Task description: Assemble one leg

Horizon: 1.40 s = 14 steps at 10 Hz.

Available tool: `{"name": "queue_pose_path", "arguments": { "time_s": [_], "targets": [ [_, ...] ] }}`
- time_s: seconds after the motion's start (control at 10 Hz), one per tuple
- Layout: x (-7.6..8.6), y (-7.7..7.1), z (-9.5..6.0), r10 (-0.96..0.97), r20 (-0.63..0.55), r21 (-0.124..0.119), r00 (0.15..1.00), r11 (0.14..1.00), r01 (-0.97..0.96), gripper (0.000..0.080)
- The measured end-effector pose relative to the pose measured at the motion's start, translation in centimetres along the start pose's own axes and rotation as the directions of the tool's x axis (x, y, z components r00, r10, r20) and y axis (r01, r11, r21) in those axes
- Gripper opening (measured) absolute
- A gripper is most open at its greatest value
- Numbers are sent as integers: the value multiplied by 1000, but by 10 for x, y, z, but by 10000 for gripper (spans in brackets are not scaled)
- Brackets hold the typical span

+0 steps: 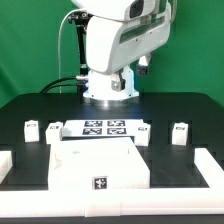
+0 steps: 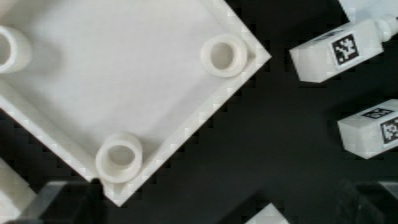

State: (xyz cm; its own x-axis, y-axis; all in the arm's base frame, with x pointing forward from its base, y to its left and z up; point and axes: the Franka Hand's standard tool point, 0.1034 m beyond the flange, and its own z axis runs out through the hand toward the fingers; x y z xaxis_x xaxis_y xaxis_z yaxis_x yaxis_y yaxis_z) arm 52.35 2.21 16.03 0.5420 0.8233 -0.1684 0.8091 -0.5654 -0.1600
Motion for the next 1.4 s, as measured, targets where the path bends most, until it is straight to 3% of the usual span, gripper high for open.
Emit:
{"name": "queue_pose_path", "arguments": {
  "time_s": [1.0, 1.2, 1.4],
  "targets": [
    [0, 0, 0, 0, 1, 1, 1000, 1000, 0, 650],
    [-4, 1, 3, -47, -24, -13, 999, 999, 47, 650],
    [-36, 0, 42, -162, -139, -42, 977, 987, 157, 650]
  ]
}}
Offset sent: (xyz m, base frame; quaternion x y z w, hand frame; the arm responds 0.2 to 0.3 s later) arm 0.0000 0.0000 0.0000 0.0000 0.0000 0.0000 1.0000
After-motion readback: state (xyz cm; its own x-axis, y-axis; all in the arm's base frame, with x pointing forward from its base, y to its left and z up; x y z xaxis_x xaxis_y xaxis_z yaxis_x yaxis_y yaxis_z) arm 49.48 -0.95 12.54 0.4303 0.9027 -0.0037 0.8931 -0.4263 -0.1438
